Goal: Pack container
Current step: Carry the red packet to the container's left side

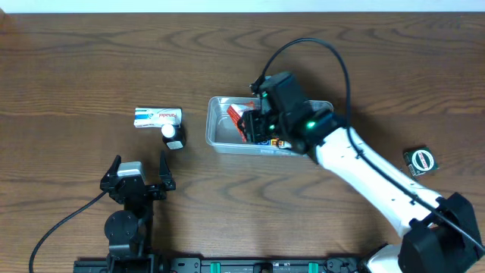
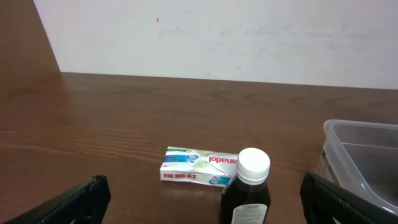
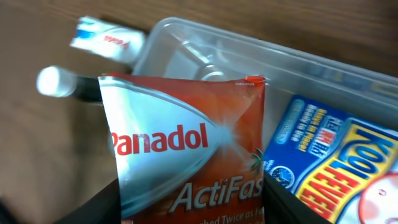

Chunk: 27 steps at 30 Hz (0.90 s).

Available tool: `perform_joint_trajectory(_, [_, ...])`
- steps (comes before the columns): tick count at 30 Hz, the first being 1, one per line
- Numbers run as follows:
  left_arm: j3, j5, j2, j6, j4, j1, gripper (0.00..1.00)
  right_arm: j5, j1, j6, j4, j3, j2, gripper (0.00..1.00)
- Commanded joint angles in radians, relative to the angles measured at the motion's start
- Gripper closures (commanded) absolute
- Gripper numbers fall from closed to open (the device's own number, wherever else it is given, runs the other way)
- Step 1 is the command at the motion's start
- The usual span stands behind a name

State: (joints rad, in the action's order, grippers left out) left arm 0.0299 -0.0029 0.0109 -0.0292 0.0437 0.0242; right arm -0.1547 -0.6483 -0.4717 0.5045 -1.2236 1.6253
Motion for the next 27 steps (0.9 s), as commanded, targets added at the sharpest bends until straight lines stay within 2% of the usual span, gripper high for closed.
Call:
perform_joint_trajectory(1, [-0.026, -0.006, -0.007, 0.002, 0.026, -0.003, 0.02, 0.232, -0.047, -0.119, -0.013, -0.006, 0.010, 0.45])
perform_joint_trajectory(8, [-0.026, -0.006, -0.007, 0.002, 0.026, -0.003, 0.02, 0.267, -0.079, -0.192, -0.087, -0.005, 0.108, 0.44])
perform_joint_trajectory(15, [-0.026, -0.006, -0.007, 0.002, 0.026, -0.003, 0.02, 0.198, -0.079, -0.254, -0.142, -0.005, 0.212, 0.44])
perform_joint_trajectory(27, [-0.026, -0.006, -0.007, 0.002, 0.026, -0.003, 0.02, 0.181, -0.098, -0.286, -0.149, -0.006, 0.234, 0.43])
